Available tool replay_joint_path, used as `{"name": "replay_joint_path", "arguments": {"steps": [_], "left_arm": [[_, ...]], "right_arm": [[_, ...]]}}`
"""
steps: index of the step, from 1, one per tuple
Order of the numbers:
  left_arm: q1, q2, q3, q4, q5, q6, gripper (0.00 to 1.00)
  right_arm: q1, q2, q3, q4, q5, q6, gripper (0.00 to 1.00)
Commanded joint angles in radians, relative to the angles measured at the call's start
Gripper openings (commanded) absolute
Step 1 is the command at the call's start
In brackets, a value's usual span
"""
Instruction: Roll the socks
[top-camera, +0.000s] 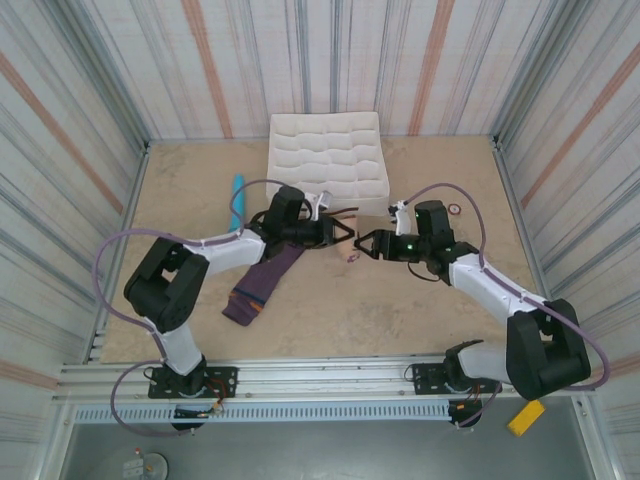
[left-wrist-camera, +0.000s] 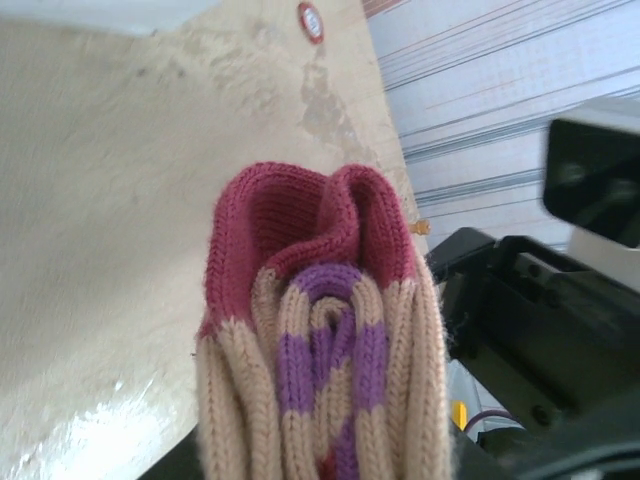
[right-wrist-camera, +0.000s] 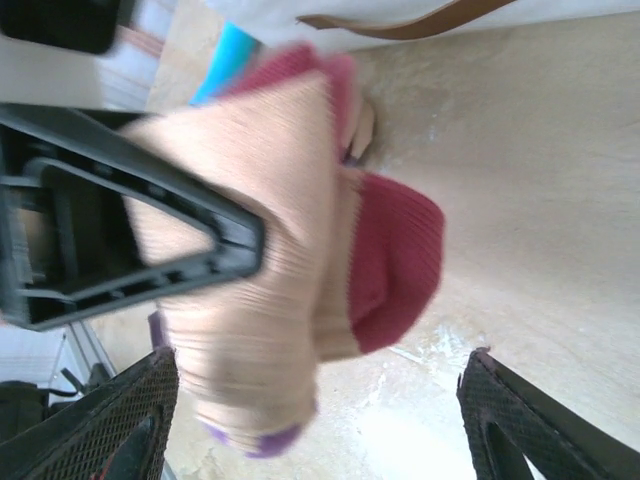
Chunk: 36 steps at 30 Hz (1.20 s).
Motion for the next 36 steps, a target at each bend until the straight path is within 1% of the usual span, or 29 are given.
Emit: {"name": "replay_joint_path", "arguments": {"steps": [1,4,7,11,16,19,23,26,30,36], "left_arm": [[0.023,-0.053,0.099,-0.166,-0.004,0.151,0.00],[0.045,-0.043,0.166,-0.222,0.000,0.202,0.00],[0.065,-0.021,0.234,-0.265,0.050,0.245,0.00],[0.083,0.004,0.303,-0.328,0.075,0.356,0.00],[0.125,0.055,0.390,-0.354,0.174,0.465,0.00],[0.142,0.087,0.463,-0.402,0.170,0.555,0.00],[0.146,0.126,0.553,-0.440,0.147,0.636,0.00],[0.146,0.149,0.595,-0.449,0.133,0.662,0.00],[0.146,0.153,0.586,-0.389,0.104,0.657,0.00],[0.146,0.158,0.582,-0.340,0.058,0.663,0.00]], "right_arm": [[-0.021,-0.018,0.045,-0.136,0.044,-0.002,0.76],[-0.038,-0.003,0.070,-0.175,0.042,0.010,0.76],[-0.053,0.008,0.083,-0.192,0.055,0.021,0.76],[-0.086,0.007,0.102,-0.220,0.100,0.044,0.76],[-0.124,0.013,0.143,-0.260,0.124,0.044,0.76],[-0.137,0.044,0.191,-0.289,0.157,0.034,0.76],[-0.168,0.142,0.307,-0.351,0.175,0.057,0.67],[-0.179,0.214,0.381,-0.354,0.180,0.097,0.62],[-0.181,0.332,0.518,-0.399,0.226,0.122,0.57],[-0.181,0.519,0.718,-0.516,0.265,0.121,0.43]]}}
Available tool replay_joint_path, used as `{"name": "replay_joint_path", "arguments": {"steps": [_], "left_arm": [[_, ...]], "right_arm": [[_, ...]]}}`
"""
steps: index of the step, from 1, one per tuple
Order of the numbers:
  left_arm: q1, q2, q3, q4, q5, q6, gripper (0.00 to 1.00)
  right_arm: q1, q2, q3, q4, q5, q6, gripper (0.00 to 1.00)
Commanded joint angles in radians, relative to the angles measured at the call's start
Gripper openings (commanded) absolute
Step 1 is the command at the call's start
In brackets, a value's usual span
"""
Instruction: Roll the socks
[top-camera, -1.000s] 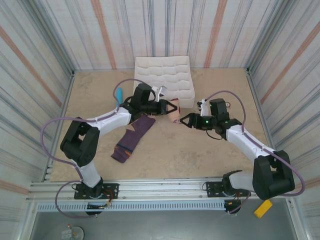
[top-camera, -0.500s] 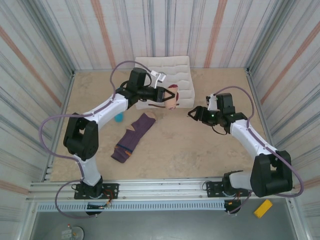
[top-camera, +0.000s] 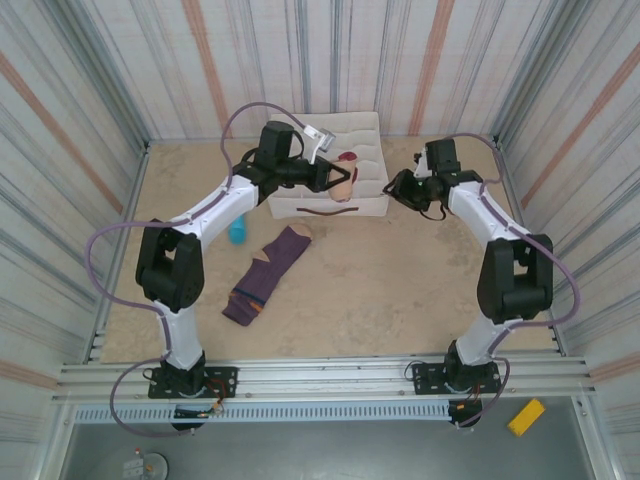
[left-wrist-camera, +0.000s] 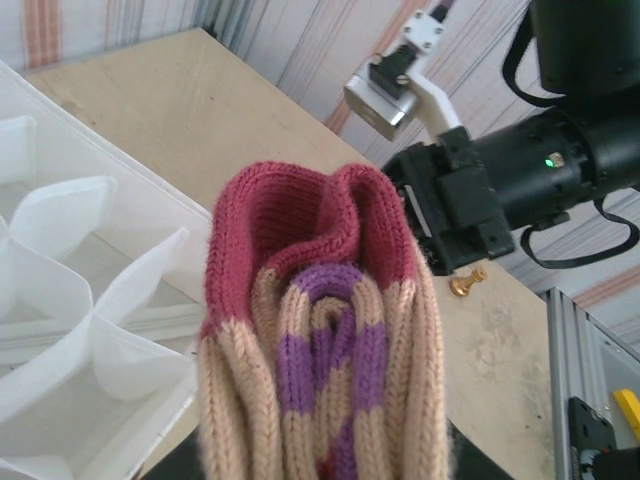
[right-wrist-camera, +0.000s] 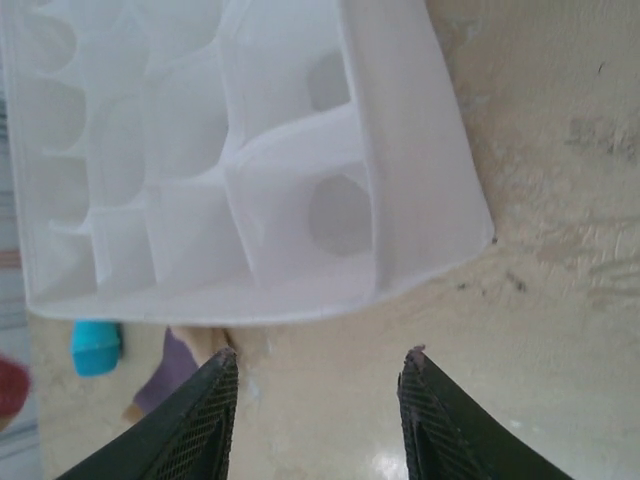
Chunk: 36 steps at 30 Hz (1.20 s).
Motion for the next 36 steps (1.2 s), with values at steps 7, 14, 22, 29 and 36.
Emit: {"name": "replay_joint_path", "arguments": {"steps": [7,14,22,29,36], "left_arm": [[-0.001,0.008,0.022,0.088,-0.060,0.042,0.00],[-0.007,0.002,0.015,0.078,-0.067,0.043,0.00],[-0.017,0.001,0.022,0.077,-0.077,0.039,0.00],[-0.040,0.013,0.044,0.073,-0.092,0.039,0.00],[-0.065,0.039,0.068,0.113,-0.083,0.014,0.00]], "right_arm": [[0.010,0.157,0.144,-0.134,0.101,-0.002,0.31],[0.017,0.231,0.234,-0.182,0.169,-0.023,0.09],[-0.024,0.165,0.190,-0.202,0.270,-0.032,0.00],[-0.069,0.057,0.103,-0.237,0.323,-0.078,0.00],[-0.069,-0.119,-0.062,-0.262,0.349,-0.136,0.00]]}}
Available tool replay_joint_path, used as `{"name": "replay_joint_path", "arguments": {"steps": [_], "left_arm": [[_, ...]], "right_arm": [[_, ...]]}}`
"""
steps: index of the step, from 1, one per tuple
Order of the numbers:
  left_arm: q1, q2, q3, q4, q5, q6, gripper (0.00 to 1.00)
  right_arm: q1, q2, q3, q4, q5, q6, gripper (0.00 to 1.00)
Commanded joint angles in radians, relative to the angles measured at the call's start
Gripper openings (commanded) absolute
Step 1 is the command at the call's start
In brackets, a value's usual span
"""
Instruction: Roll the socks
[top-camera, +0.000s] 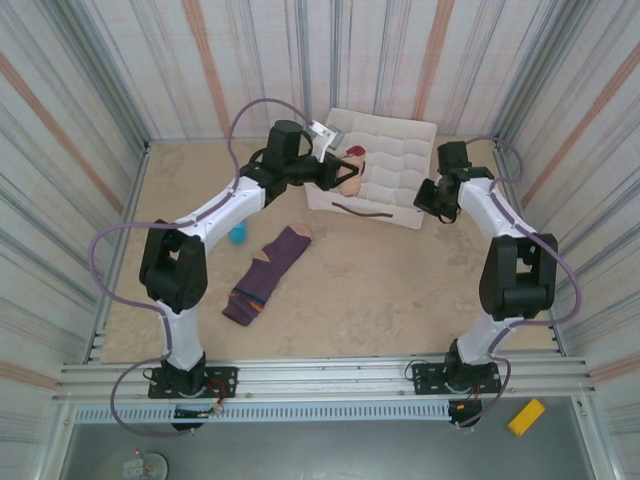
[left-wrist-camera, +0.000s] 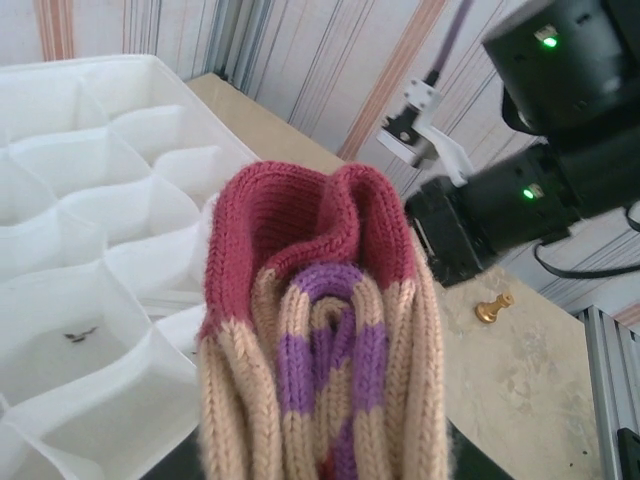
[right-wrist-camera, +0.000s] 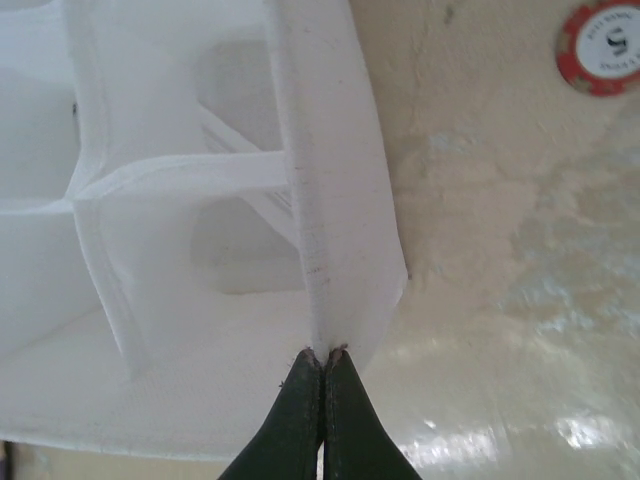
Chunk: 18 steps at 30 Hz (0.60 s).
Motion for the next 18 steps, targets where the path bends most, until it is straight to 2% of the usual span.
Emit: {"name": "replay_joint_path", "arguments": {"steps": [1,11,15,18], "left_arm": [[-0.017,0.031,0.044,0.058,0.009,0.001,0.00],[-0.055,0.103,0.089,0.146,0.074,-0.012,0.00],[-0.053,0.105,0.080,0.146,0.075,0.031,0.00],[-0.050,0.123,0.081,0.156,0.089,0.071,0.00]], "right_arm": [[0.003,-0.106,-0.077,-0.041,0.024,-0.062,0.00],[0.009,-0.254,-0.248,-0.030,-0.052,-0.212,0.00],[0.005,-0.291,-0.297,-0.011,-0.013,-0.267,0.00],[-0.018,-0.292,-0.313,-0.003,-0.054,-0.281,0.00]]}}
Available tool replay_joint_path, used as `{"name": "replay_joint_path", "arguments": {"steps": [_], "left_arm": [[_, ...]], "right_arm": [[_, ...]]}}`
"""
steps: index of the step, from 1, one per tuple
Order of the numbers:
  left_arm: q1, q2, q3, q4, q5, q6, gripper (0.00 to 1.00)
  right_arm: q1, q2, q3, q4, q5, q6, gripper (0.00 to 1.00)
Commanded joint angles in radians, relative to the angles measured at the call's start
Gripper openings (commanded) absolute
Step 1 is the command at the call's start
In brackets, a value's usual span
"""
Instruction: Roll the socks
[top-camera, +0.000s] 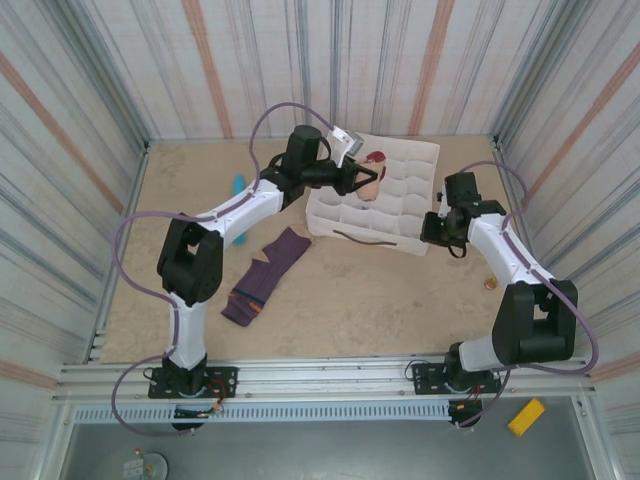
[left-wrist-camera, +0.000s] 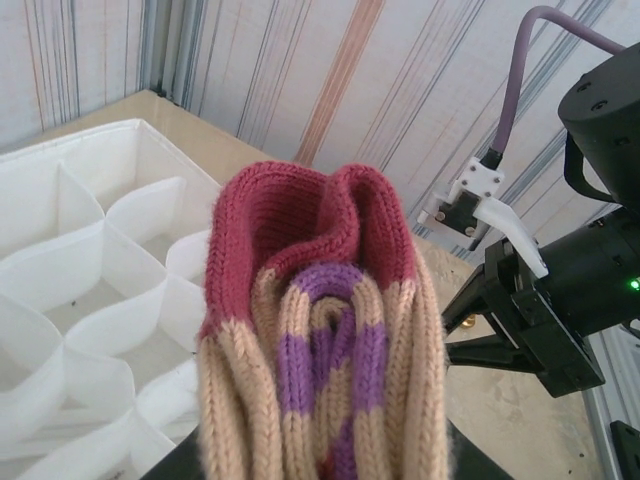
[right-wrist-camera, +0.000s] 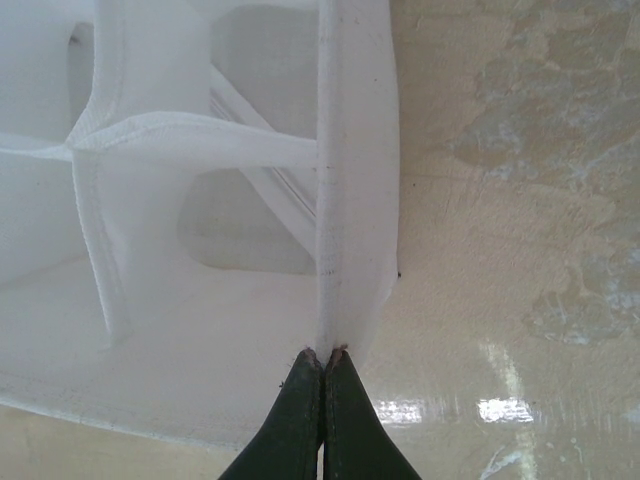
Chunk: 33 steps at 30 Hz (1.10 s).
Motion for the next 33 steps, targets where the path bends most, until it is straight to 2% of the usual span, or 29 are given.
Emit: {"name": "replay_joint_path", "arguments": {"steps": [1,6,14,33], "left_arm": [[0.009,0.029,0.035,0.044,0.048,0.062,0.00],[0.025,0.069,0.079,0.018,0.115,0.105,0.00],[0.042,0.168,0.127,-0.004,0.112,0.159,0.00],[0.089,0.285,0.155,0.026,0.194,0.172,0.00]], "right_arm": [[-0.018,-0.018,-0.016,0.003,-0.031,-0.067,0.00],[-0.021,-0.012,0.000,0.005,-0.062,-0.066,0.00],[-0.035,0.011,0.027,0.003,-0.071,-0.081,0.00],[-0.040,0.045,0.034,-0.012,-0.045,-0.077,0.00]]}}
